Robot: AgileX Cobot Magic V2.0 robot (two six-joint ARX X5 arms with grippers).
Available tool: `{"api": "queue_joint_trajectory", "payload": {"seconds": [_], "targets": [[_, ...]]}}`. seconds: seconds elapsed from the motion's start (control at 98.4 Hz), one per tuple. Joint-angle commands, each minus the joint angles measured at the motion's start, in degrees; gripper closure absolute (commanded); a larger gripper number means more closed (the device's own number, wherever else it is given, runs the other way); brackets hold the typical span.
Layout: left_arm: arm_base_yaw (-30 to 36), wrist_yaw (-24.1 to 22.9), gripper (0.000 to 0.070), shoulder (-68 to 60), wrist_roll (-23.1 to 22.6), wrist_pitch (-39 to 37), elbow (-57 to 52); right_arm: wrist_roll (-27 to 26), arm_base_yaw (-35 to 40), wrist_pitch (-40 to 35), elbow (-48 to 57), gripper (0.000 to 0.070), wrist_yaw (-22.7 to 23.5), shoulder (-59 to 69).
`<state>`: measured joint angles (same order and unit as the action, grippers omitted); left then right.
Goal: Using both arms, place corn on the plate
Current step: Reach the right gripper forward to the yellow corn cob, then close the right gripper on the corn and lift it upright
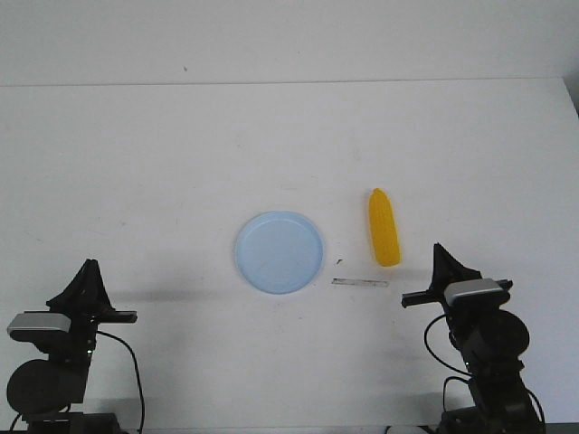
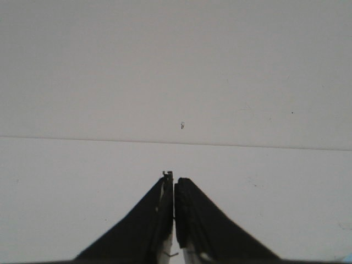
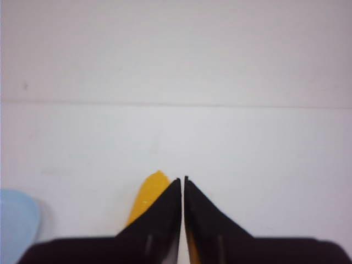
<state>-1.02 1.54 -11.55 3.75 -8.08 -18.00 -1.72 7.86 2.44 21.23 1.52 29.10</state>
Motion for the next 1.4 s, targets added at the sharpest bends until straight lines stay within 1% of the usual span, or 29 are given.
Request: {"api": "queue_joint_trajectory", "payload": {"seconds": [0.0, 0.091, 0.224, 0.284, 0.386, 0.467, 0.569, 0.671, 0.782, 0.853, 0.884, 0.904, 0.935, 1.036, 1.067, 1.097, 1.158, 1.392], "targets": [[-0.2, -0.1, 0.0699, 0.1, -0.7, -0.6, -0.7, 0.9, 1.3, -0.8, 2.7, 0.0695, -0.1, 4.2], [-0.2, -0.1, 0.0699, 0.1, -0.7, -0.6, -0.7, 0.5, 3.1, -3.4, 6.3, 0.0695, -1.3, 10.5], [-0.2, -0.1, 0.0699, 0.1, -0.7, -0.6, -0.7, -1.0, 5.8, -9.3, 12.3, 0.0695, -6.2, 19.6], [-0.2, -0.1, 0.0699, 0.1, -0.7, -0.6, -0.7, -1.9, 6.5, -12.6, 15.6, 0.0695, -7.6, 23.7], [-0.2, -0.1, 0.0699, 0.1, -0.7, -0.6, -0.7, -2.2, 6.8, -20.5, 22.8, 0.0694, -7.6, 31.1], [-0.2, -0.1, 0.0699, 0.1, -0.7, -0.6, -0.7, -3.9, 6.8, -27.5, 29.6, 0.0694, -7.5, 36.9], [-0.2, -0.1, 0.0699, 0.1, -0.7, -0.6, -0.7, -7.7, 6.8, -34.3, 37.9, 0.0694, -7.5, 43.8], [-0.2, -0.1, 0.0699, 0.1, -0.7, -0.6, -0.7, -11.4, 6.8, -38.5, 45.1, 0.0694, -7.3, 49.7], [-0.2, -0.1, 0.0699, 0.1, -0.7, -0.6, -0.7, -16.9, 6.8, -45.3, 52.7, 0.0693, -6.7, 55.5], [-0.2, -0.1, 0.0699, 0.1, -0.7, -0.6, -0.7, -18.0, 6.8, -49.3, 57.0, 0.0678, -5.6, 59.2], [-0.2, -0.1, 0.0699, 0.1, -0.7, -0.6, -0.7, -18.0, 6.8, -50.8, 58.6, 0.0659, -5.6, 60.7], [-0.2, -0.1, 0.0699, 0.1, -0.7, -0.6, -0.7, -18.0, 6.8, -51.6, 59.6, 0.0631, -5.6, 61.7], [-0.2, -0.1, 0.0699, 0.1, -0.7, -0.6, -0.7, -18.0, 6.7, -52.5, 60.8, 0.0572, -5.7, 63.1], [-0.2, -0.1, 0.0699, 0.1, -0.7, -0.6, -0.7, -17.4, 6.7, -53.7, 63.3, 0.0331, -5.6, 67.1], [-0.2, -0.1, 0.0699, 0.1, -0.7, -0.6, -0.7, -17.0, 6.6, -53.9, 63.6, 0.0278, -5.6, 68.1], [-0.2, -0.1, 0.0699, 0.1, -0.7, -0.6, -0.7, -16.6, 6.4, -53.9, 63.7, 0.0242, -5.6, 69.0], [-0.2, -0.1, 0.0699, 0.1, -0.7, -0.6, -0.7, -16.4, 6.1, -54.0, 63.7, 0.0202, -5.6, 70.4], [-0.2, -0.1, 0.0699, 0.1, -0.7, -0.6, -0.7, -16.0, 5.9, -53.7, 63.7, 0.0201, -5.5, 74.7]]}}
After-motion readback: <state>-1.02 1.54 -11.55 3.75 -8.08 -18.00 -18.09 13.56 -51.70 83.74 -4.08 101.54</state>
